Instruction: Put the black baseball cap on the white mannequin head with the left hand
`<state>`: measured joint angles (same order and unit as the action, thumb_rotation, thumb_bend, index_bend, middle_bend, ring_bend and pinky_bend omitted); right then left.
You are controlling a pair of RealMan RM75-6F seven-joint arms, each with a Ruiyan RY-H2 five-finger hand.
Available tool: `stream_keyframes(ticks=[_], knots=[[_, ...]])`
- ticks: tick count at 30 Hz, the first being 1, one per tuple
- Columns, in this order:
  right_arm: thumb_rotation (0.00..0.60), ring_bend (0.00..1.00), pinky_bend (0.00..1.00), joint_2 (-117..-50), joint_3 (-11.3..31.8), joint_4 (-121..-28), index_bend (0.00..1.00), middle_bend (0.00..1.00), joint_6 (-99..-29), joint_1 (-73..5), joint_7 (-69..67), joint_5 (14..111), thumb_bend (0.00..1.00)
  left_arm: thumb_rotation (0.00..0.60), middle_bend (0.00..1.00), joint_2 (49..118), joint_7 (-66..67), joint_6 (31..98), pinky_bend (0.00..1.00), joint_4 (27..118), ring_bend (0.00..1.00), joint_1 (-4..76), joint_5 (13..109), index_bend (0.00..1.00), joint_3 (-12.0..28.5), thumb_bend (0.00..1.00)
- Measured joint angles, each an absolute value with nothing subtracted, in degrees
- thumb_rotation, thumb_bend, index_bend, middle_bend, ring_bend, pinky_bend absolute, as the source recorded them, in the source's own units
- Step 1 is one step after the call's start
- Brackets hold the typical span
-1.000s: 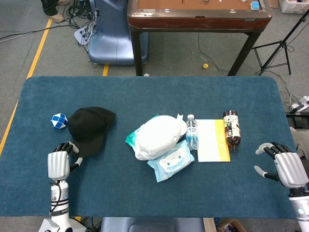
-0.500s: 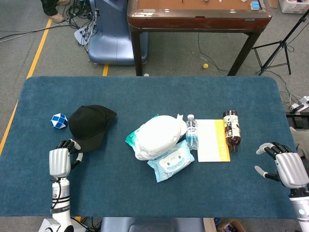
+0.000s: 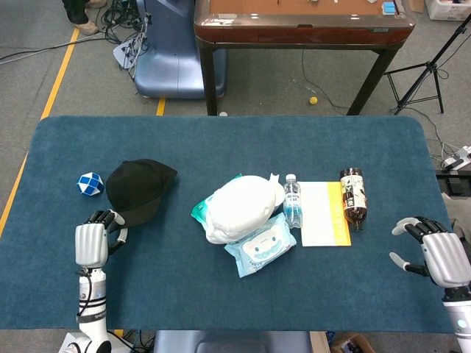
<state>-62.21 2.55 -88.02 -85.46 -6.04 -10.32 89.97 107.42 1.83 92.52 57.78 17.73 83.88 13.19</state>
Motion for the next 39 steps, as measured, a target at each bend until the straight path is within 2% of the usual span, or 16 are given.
stream_keyframes(ticks=[10, 28, 39], knots=[[0.600, 0.28, 0.30, -62.08, 2.56, -87.87, 0.45, 0.38, -85.77, -5.89, -10.88, 90.11, 0.17, 0.600, 0.66, 107.81, 2.13, 95.73, 0.59, 55.11, 0.50, 18.96, 85.53, 0.86, 13.84, 0.46], [0.600, 0.28, 0.30, -62.02, 2.64, -87.88, 0.45, 0.38, -85.93, -5.79, -11.08, 90.11, 0.17, 0.600, 0.68, 100.23, 4.62, 104.17, 0.59, 51.75, 0.52, 25.53, 92.46, 0.87, 17.04, 0.46], [0.600, 0.28, 0.30, -61.92, 2.73, -87.79, 0.45, 0.38, -86.16, -5.70, -11.37, 90.11, 0.17, 0.600, 0.68, 96.54, 7.61, 106.03, 0.59, 55.19, 0.52, 28.83, 93.83, 0.87, 18.70, 0.46]])
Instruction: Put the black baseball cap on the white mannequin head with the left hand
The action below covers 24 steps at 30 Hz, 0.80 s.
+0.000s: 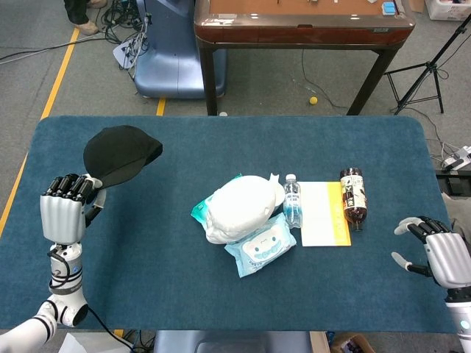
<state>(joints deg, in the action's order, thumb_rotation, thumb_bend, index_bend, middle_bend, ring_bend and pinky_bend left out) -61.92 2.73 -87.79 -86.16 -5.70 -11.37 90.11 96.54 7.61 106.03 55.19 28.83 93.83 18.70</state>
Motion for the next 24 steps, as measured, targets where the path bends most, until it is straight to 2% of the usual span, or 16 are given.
stream_keyframes(ticks=[8, 15, 24], knots=[[0.600, 0.28, 0.30, -61.95, 2.71, -87.86, 0.45, 0.38, -86.26, -5.63, -11.25, 90.17, 0.17, 0.600, 0.68, 93.12, 12.26, 106.84, 0.59, 63.42, 0.52, 31.70, 96.41, 0.87, 19.88, 0.46], [0.600, 0.28, 0.30, -61.77, 2.83, -87.77, 0.45, 0.38, -86.39, -5.55, -11.91, 90.02, 0.17, 0.600, 0.68, 90.30, 19.99, 105.02, 0.59, 74.03, 0.52, 34.60, 98.65, 0.87, 20.94, 0.46], [0.600, 0.28, 0.30, -61.44, 3.05, -87.50, 0.45, 0.38, -86.29, -5.51, -13.07, 89.58, 0.17, 0.600, 0.68, 90.17, 26.32, 103.76, 0.59, 81.67, 0.52, 38.00, 103.12, 0.88, 21.47, 0.46]])
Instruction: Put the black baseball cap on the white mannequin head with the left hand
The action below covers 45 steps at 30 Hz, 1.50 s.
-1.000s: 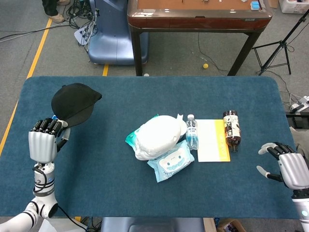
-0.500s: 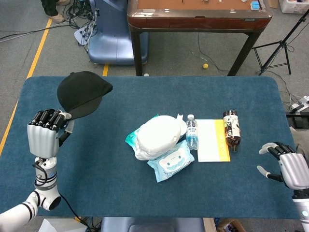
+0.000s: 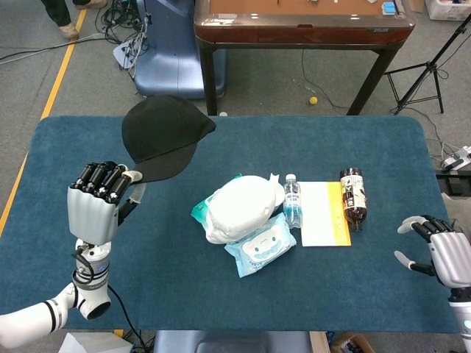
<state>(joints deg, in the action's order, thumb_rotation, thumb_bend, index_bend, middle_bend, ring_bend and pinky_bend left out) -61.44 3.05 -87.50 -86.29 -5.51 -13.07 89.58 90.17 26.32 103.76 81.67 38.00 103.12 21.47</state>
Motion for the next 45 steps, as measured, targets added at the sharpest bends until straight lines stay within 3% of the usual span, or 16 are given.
stream_keyframes(ticks=[12, 29, 45], knots=[[0.600, 0.28, 0.30, -60.96, 3.62, -86.91, 0.45, 0.38, -85.94, -5.47, -15.12, 88.37, 0.17, 0.600, 0.69, 95.35, 30.16, 103.41, 0.59, 80.44, 0.52, 41.51, 111.52, 0.88, 18.92, 0.46], [0.600, 0.28, 0.30, -60.94, 5.40, -85.93, 0.45, 0.38, -81.35, -6.88, -16.06, 83.48, 0.17, 0.600, 0.70, 102.77, 34.01, 102.93, 0.59, 78.95, 0.52, 42.02, 115.98, 0.87, 15.39, 0.46], [0.600, 0.28, 0.30, -60.82, 6.59, -85.02, 0.45, 0.38, -78.75, -7.56, -17.07, 80.57, 0.17, 0.600, 0.70, 109.04, 34.44, 102.87, 0.59, 72.21, 0.52, 41.88, 118.29, 0.86, 13.01, 0.46]])
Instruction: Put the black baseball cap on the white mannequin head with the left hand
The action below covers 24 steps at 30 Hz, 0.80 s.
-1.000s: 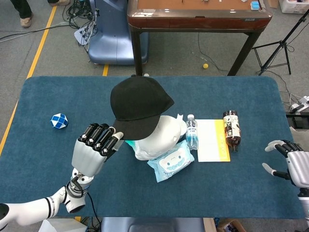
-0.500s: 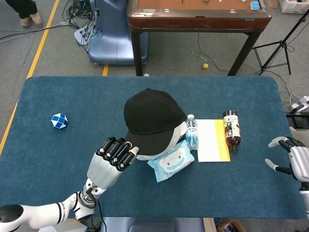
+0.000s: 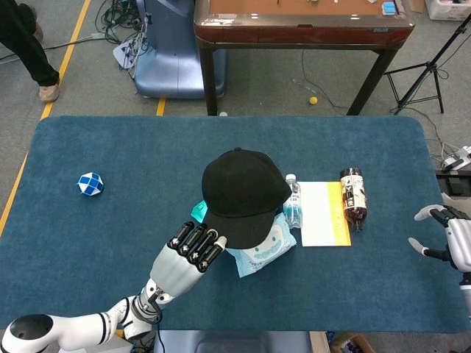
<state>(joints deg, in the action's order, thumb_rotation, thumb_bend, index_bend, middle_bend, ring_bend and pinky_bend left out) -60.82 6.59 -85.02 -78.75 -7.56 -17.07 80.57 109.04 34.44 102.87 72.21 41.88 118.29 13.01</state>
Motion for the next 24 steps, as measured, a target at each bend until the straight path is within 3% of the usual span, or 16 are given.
stream_keyframes(ticks=[24], knots=[[0.600, 0.28, 0.30, -60.96, 7.04, -86.14, 0.45, 0.38, -75.82, -8.33, -10.65, 77.28, 0.17, 0.600, 0.69, 107.61, 32.70, 107.20, 0.59, 69.92, 0.52, 36.28, 119.60, 0.82, 9.36, 0.45]])
